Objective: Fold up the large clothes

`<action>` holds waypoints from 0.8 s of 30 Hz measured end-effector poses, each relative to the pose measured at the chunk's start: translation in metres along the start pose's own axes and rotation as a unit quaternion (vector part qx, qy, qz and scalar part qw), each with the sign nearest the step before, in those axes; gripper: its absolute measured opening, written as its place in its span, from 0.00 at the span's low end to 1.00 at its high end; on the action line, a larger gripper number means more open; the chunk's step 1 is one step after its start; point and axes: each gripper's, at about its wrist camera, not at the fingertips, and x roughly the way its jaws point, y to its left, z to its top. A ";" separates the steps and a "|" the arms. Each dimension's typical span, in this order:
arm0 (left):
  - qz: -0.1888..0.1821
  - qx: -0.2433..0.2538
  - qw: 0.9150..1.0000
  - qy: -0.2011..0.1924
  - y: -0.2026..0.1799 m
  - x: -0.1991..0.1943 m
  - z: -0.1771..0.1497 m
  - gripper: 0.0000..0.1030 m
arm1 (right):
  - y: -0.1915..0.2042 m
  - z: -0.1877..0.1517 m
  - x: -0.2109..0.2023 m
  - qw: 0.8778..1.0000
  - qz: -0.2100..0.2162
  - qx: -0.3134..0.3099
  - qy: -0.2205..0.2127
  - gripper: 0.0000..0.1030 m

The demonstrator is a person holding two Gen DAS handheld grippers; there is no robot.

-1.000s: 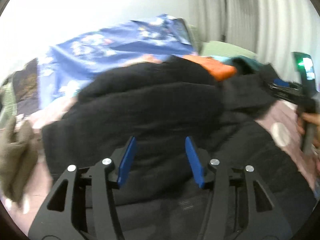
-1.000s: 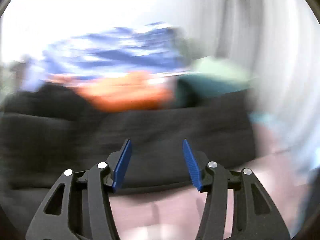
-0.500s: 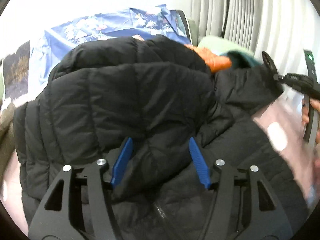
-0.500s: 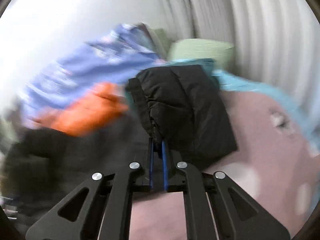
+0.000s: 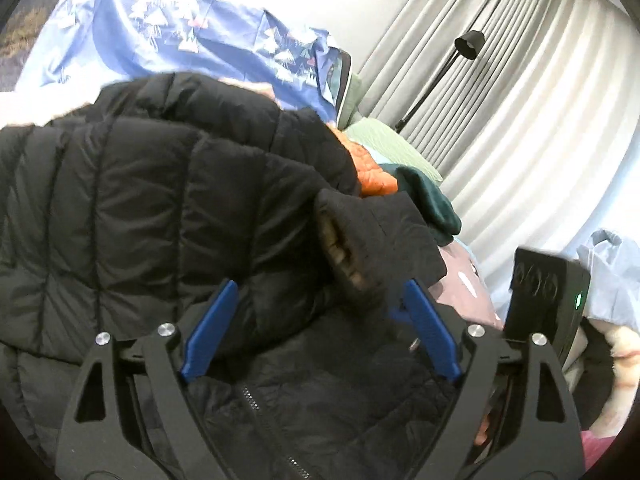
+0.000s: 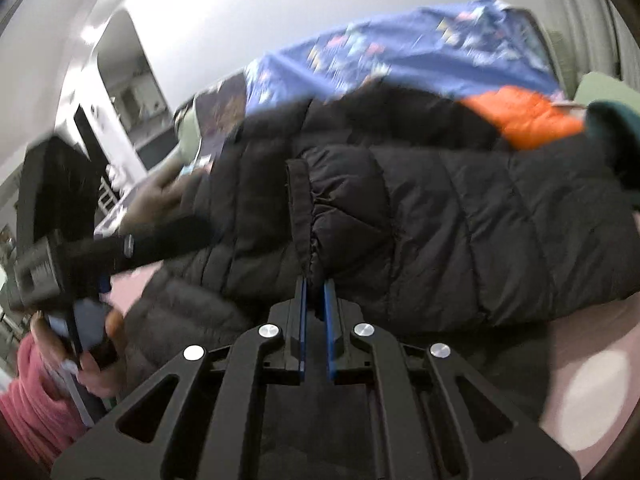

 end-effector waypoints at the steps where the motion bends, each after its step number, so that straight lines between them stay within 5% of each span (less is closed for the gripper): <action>1: -0.007 -0.009 1.000 0.010 0.003 0.007 0.001 0.85 | 0.010 -0.012 -0.002 1.000 -0.001 -0.006 0.004 0.07; 6: -0.016 -0.036 0.998 0.053 0.007 0.048 0.008 0.78 | 0.026 -0.017 -0.005 0.999 0.006 -0.032 0.011 0.07; 8: -0.015 -0.028 0.997 0.067 0.001 0.063 0.013 0.19 | 0.023 -0.017 -0.008 0.999 0.012 -0.041 0.010 0.08; 9: -0.006 -0.017 0.997 0.080 -0.003 0.068 0.016 0.06 | 0.027 -0.019 -0.013 0.999 0.014 -0.048 0.008 0.10; 13: 0.050 0.070 0.996 0.020 -0.022 0.027 0.034 0.05 | 0.024 -0.011 -0.053 0.997 0.031 -0.068 -0.029 0.26; 16: 0.114 0.109 0.987 -0.024 -0.012 -0.031 0.048 0.06 | 0.002 0.001 -0.088 0.994 -0.005 -0.058 -0.087 0.36; 19: 0.193 0.103 0.975 -0.035 0.024 -0.068 0.052 0.06 | -0.035 0.014 -0.092 0.990 -0.105 -0.022 -0.092 0.37; 24: 0.244 0.037 0.969 -0.001 0.096 -0.069 0.039 0.08 | -0.080 0.015 -0.043 0.989 -0.134 0.049 -0.030 0.37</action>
